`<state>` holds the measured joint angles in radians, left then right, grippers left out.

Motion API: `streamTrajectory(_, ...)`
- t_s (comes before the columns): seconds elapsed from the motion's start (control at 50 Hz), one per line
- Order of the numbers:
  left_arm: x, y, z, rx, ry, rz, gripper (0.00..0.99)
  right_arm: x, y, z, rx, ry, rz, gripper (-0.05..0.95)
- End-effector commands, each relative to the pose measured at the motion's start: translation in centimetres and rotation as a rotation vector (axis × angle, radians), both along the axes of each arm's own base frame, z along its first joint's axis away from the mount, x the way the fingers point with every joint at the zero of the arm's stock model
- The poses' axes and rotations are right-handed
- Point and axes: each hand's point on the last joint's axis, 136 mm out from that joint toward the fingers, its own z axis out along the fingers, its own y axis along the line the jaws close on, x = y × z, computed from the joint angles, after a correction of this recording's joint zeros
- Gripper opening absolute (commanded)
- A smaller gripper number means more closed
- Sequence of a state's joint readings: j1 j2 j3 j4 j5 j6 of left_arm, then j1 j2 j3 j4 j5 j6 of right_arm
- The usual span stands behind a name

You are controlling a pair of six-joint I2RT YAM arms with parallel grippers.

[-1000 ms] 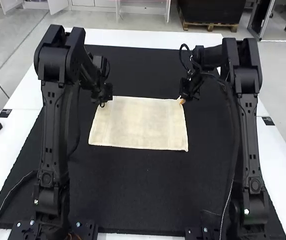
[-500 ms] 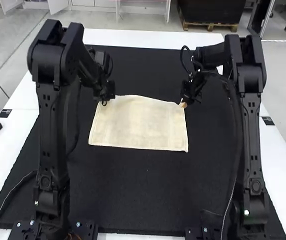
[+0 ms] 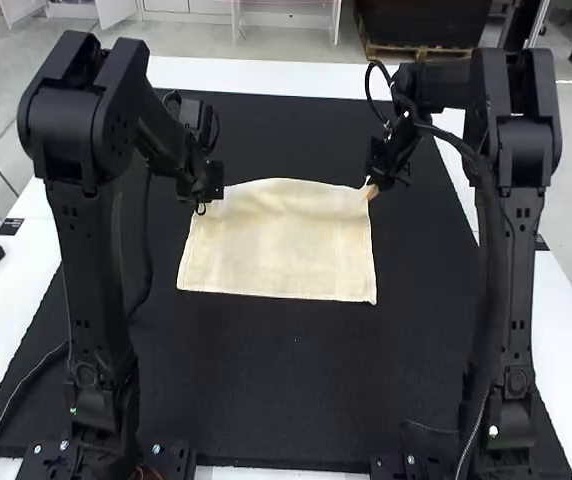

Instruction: Fold the towel.

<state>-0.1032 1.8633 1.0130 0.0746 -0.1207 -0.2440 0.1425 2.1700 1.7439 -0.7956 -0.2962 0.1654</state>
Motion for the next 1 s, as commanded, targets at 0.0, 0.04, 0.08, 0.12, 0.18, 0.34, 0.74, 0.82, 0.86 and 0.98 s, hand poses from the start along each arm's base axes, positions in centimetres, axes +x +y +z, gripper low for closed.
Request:
streamTrajectory(0.0,-0.5,0.3,2.3,0.037,-0.046,-0.006,0.016,-1.3,0.2,2.1,0.008,-0.014,-0.004,-0.02)
streamTrajectory(0.04,-0.9,0.4,2.7,0.048,-0.051,-0.011,0.016,-2.0,0.1,2.1,0.007,-0.007,-0.003,-0.02)
streamTrajectory(0.08,-1.3,0.5,2.9,0.054,-0.052,-0.014,0.016,-2.6,0.1,2.2,0.008,-0.002,-0.003,-0.02)
streamTrajectory(0.12,-1.7,0.5,3.0,0.058,-0.055,-0.018,0.016,-3.0,0.0,2.3,0.006,0.001,-0.004,-0.02)
streamTrajectory(0.18,-2.3,0.6,3.1,0.065,-0.056,-0.024,0.016,-4.0,-0.2,2.2,0.004,0.013,-0.004,-0.02)
streamTrajectory(0.34,-4.1,0.8,2.4,0.075,-0.034,-0.031,0.016,-7.0,-0.7,1.8,-0.002,0.055,-0.008,-0.02)
streamTrajectory(0.74,-8.2,1.8,1.6,0.118,-0.021,-0.034,0.016,-11.7,-1.3,0.3,-0.004,0.123,-0.042,-0.02)
streamTrajectory(0.82,-8.8,2.0,1.6,0.133,-0.022,-0.036,0.016,-12.6,-1.4,-0.3,-0.007,0.142,-0.044,-0.02)
streamTrajectory(0.86,-9.1,2.1,1.6,0.135,-0.023,-0.034,0.016,-13.0,-1.5,-0.6,-0.009,0.153,-0.047,-0.02)
streamTrajectory(0.98,-9.7,2.4,1.7,0.155,-0.026,-0.038,0.016,-14.2,-1.7,-1.3,-0.01,0.167,-0.051,-0.02)
